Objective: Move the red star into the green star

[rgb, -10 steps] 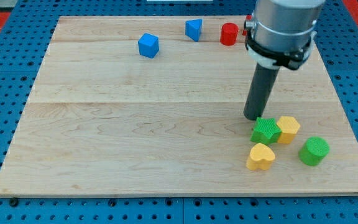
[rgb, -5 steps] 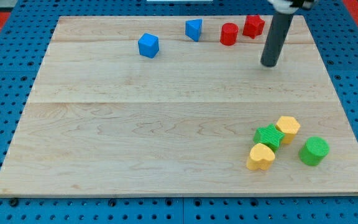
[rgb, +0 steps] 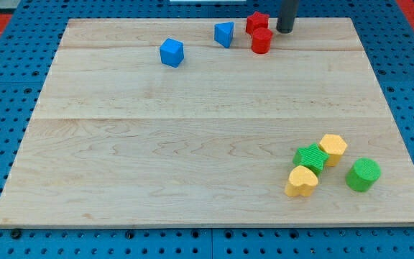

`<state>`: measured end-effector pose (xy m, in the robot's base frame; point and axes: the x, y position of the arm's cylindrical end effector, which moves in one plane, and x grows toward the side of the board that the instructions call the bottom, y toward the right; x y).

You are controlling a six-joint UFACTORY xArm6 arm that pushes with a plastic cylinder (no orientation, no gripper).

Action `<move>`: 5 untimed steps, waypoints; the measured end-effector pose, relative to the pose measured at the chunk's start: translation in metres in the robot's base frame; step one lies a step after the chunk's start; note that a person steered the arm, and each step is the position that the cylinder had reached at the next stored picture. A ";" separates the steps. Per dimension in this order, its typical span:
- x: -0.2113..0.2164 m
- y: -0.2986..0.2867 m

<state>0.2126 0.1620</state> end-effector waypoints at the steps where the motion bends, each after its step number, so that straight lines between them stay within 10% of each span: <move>1: -0.021 0.003; 5: -0.013 -0.128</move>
<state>0.1999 0.0339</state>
